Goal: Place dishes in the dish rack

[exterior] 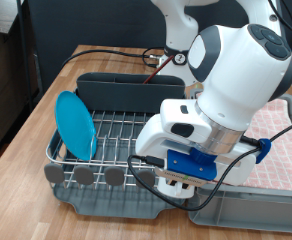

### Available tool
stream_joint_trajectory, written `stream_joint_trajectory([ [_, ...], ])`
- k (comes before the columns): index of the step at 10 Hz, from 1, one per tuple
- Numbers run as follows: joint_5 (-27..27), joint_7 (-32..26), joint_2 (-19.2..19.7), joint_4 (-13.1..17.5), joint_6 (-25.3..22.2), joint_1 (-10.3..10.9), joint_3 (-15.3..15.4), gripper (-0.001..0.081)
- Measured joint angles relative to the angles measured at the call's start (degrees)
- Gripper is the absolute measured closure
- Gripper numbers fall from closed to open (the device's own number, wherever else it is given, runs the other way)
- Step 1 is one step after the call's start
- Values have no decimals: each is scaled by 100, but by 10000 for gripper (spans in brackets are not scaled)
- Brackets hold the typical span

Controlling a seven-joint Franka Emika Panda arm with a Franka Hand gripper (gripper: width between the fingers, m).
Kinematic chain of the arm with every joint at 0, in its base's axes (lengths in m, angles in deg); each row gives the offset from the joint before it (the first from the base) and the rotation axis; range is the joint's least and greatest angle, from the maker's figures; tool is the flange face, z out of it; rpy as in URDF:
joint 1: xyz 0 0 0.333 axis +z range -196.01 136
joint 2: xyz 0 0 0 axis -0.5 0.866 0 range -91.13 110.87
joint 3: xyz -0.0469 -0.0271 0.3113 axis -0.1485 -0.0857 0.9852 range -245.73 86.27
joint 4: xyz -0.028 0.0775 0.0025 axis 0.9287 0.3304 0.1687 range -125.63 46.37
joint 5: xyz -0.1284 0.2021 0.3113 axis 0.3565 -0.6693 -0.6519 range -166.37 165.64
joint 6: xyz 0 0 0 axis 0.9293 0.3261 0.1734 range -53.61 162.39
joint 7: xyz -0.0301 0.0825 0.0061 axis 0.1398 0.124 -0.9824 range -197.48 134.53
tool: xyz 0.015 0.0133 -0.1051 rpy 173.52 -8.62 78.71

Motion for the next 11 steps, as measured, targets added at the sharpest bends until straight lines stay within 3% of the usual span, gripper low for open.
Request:
stream_joint_trajectory([
  [1,-44,-39,0,30,-3,-1,11,505],
  [2,-101,-111,-1,84,-39,-3,28,505],
  [3,-193,-202,-2,153,-100,-11,56,303],
  [4,-299,-299,-4,234,-188,-26,92,303],
  [5,-389,-372,-11,309,-262,-30,111,121],
  [6,-455,-415,-38,352,-307,-30,124,121],
  [7,-500,-429,-75,387,-371,-30,132,22],
  [11,-495,-429,-377,551,-768,26,135,6],
])
